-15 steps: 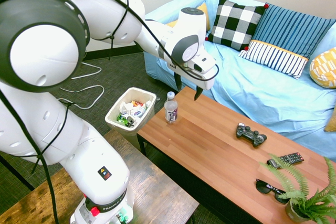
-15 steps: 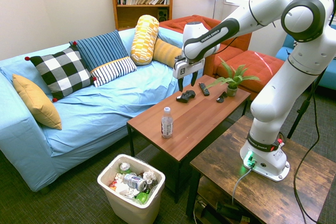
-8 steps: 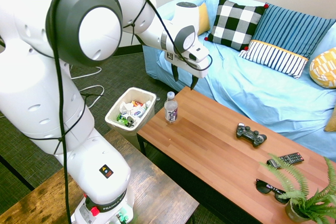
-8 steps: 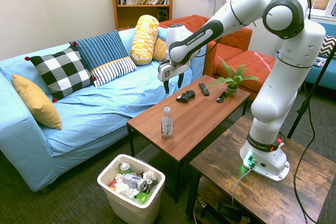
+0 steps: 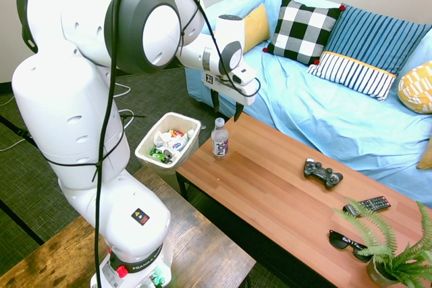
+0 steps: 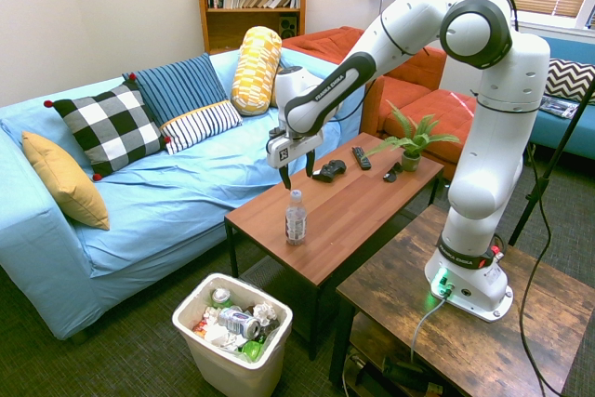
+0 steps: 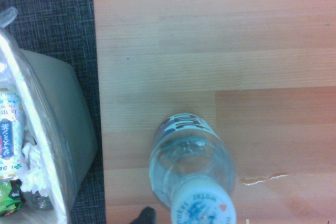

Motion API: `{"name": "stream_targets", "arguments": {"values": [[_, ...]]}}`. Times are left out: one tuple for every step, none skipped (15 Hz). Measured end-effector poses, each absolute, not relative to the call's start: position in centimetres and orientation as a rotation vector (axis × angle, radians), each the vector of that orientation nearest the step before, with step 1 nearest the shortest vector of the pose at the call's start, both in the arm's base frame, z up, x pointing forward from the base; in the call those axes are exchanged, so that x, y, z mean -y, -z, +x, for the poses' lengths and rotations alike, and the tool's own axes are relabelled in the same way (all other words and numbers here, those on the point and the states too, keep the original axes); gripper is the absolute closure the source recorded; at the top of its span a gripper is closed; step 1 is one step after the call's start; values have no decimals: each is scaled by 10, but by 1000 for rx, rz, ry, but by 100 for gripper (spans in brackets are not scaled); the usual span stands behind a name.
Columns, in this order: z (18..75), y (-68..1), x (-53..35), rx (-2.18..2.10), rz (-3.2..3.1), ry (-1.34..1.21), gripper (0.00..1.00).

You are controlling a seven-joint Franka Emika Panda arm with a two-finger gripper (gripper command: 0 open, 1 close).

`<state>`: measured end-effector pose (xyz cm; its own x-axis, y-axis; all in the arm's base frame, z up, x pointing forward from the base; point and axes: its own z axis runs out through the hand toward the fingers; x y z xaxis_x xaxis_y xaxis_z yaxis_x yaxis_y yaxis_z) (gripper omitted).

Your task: Throw the bottle in the trash bin

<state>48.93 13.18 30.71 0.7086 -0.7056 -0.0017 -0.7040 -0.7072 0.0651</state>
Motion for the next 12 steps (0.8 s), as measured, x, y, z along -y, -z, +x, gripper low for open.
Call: {"name": "stream_targets", "arguments": {"values": [[489, -303, -133, 1171, 2843, 48, 0], [488, -298, -134, 1165, 2837, 54, 0], [488, -294, -134, 1160, 2832, 62, 0], [488, -289, -134, 1158, 2828, 73, 0], [488, -284, -134, 1156, 2824, 85, 0], [489, -280, -135, 1151, 2822, 95, 0], [489, -276, -137, 1144, 2821, 104, 0], [491, -272, -139, 1139, 2821, 113, 0], [493, -268, -141, 1136, 2819, 120, 0], [495, -265, -141, 1135, 2817, 126, 0], [496, -262, -141, 1135, 2814, 131, 0], [497, -260, -140, 1136, 2811, 134, 0]]}}
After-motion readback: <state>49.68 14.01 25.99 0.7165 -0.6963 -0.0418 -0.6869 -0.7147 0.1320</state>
